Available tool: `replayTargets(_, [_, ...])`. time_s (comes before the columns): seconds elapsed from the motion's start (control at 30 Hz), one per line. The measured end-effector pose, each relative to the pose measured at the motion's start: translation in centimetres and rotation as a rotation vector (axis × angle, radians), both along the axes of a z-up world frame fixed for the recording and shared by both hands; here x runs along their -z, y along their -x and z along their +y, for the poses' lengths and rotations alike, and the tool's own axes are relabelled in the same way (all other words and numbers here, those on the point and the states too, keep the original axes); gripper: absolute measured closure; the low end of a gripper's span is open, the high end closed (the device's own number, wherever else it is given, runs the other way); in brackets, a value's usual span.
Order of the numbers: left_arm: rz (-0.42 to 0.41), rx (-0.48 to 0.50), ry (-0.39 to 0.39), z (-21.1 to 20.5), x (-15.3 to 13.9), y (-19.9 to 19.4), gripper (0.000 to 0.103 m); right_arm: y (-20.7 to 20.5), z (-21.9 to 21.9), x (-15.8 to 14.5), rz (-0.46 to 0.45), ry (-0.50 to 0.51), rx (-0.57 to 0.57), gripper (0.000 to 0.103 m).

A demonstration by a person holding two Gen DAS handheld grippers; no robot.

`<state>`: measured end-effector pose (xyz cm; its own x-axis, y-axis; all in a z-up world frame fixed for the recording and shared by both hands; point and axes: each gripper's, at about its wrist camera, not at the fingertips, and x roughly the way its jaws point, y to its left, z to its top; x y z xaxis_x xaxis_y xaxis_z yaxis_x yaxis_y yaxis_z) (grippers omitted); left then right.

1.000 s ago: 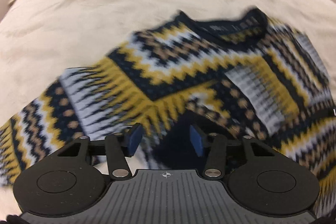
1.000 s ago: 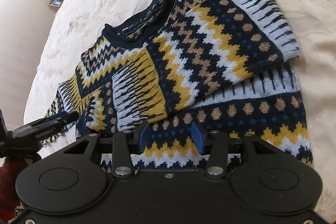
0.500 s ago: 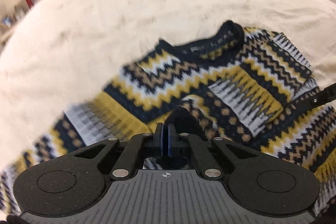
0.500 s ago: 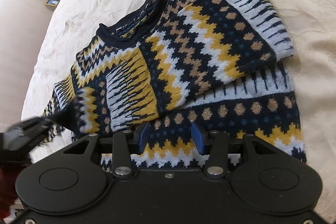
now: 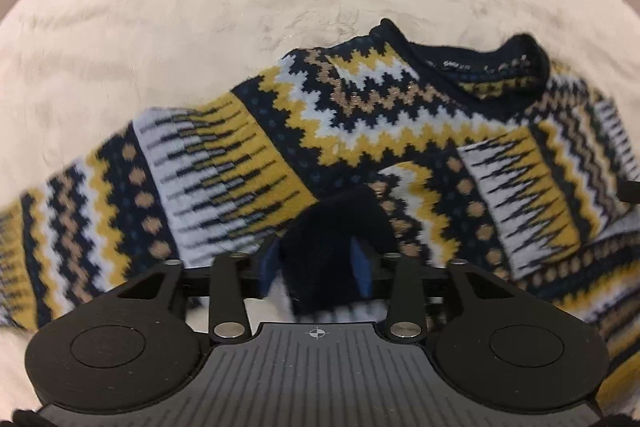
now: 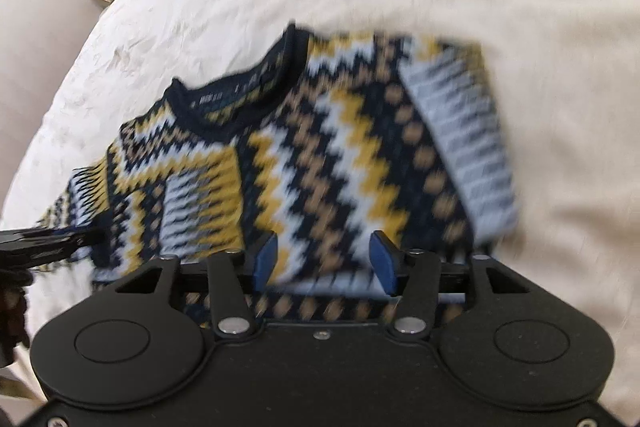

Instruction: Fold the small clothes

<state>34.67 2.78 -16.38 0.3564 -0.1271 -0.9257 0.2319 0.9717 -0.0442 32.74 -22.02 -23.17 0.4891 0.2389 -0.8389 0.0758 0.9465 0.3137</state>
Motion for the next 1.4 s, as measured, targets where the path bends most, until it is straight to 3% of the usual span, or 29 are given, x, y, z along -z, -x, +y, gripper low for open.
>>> replayTargets(0.13, [0.001, -0.056, 0.045, 0.1, -0.1, 0.8, 0.046, -2.1, -0.4, 0.3, -0.03, 0.033, -0.017, 0.034])
replayTargets(0.27, [0.02, -0.084, 0.065, 0.2, 0.3, 1.4, 0.043, -4.0, -1.5, 0.5, -0.068, 0.155, 0.06, 0.034])
replayTargets(0.47, [0.064, -0.089, 0.045, 0.2, 1.9, 1.4, 0.038, -6.0, -5.1, 1.6, -0.045, 0.177, 0.182, 0.034])
replayTargets(0.7, [0.145, -0.148, 0.065, 0.8, 4.5, -0.1, 0.028, -6.9, -8.2, 3.2, -0.02, 0.038, 0.215, 0.033])
replayTargets(0.77, [0.159, -0.149, 0.069, 0.7, 4.8, -0.6, 0.022, -6.9, -8.7, 3.5, -0.008, -0.004, 0.22, 0.041])
replayTargets(0.83, [0.165, -0.148, 0.069, 0.6, 4.8, -0.9, 0.018, -7.2, -8.6, 3.3, 0.004, 0.0, 0.199, 0.084])
replayTargets(1.0, [0.151, -0.151, 0.078, 0.4, 5.0, -1.0, 0.008, -6.5, -7.1, 1.8, -0.017, 0.108, 0.178, 0.086])
replayTargets(1.1, [0.138, -0.141, 0.07, 0.1, 5.3, -0.7, 0.0, -7.1, -7.4, 3.2, 0.022, 0.129, 0.201, 0.083])
replayTargets(1.17, [0.131, -0.142, 0.054, -0.1, 5.5, -0.6, 0.0, -7.3, -7.1, 3.3, 0.019, 0.134, 0.207, 0.074])
replayTargets(1.23, [0.123, -0.148, 0.046, -0.1, 5.6, -0.5, 0.0, -7.3, -6.7, 2.7, 0.006, 0.157, 0.208, 0.047])
replayTargets(1.3, [0.117, -0.141, 0.041, -0.2, 5.7, -0.4, 0.0, -6.7, -6.2, 1.7, -0.021, 0.172, 0.195, 0.036])
replayTargets(1.4, [0.12, -0.141, 0.061, -0.1, 5.5, 0.0, 0.0, -5.2, -4.9, -0.2, -0.061, 0.221, 0.159, 0.032])
